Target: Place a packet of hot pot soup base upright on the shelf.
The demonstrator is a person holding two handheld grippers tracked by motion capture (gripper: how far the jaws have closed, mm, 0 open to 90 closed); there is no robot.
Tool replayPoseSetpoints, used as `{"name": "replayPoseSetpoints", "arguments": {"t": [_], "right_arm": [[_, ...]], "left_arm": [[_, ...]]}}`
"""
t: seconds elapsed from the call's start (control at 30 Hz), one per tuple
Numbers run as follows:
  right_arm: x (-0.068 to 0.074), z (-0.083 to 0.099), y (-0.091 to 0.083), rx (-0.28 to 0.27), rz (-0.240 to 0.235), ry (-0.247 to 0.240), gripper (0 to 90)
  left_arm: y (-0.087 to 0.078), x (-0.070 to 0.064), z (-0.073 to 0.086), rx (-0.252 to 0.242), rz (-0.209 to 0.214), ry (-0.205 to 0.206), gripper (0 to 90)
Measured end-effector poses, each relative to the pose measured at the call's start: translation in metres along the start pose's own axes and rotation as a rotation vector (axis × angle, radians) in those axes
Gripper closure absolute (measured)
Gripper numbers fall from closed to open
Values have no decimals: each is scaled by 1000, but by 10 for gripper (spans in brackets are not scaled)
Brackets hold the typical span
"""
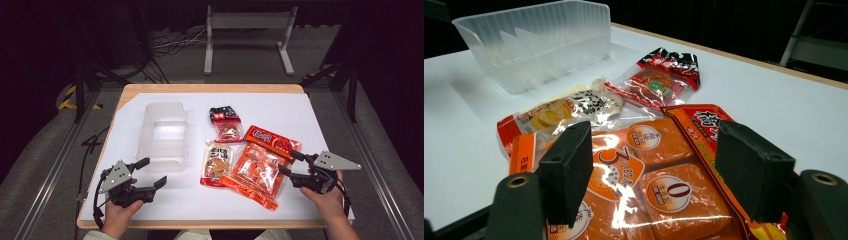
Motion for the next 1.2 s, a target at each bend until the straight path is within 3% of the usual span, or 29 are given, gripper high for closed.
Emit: {"name": "replayPoseSetpoints", "arguments": {"t": [0.33, 0.53, 0.73, 0.9, 1.2], "right_arm": [[-13, -10, 5, 9, 32, -3, 307], [-31, -15, 13, 31, 53, 35, 277], [-52, -22, 19, 41, 74, 39, 260], [-60, -24, 20, 43, 90, 37, 256], [-74, -17, 25, 64, 98, 92, 252]], "left_arm": [[2, -2, -1, 0, -1, -3, 160], [2, -2, -2, -5, 0, -1, 160], [2, -1, -1, 1, -2, 6, 160], [3, -2, -1, 4, -1, 8, 160], [2, -2, 0, 5, -3, 11, 160]]}}
Point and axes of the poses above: each handheld gripper's, and its own axes: y roughly forward along the jaws, z roughly out of its underside, x roughly to its left, the point moved 8 cm from there along y, roughly forward along the jaws, and after that the axes turned 3 degrees about -x, right-handed, at the moved point
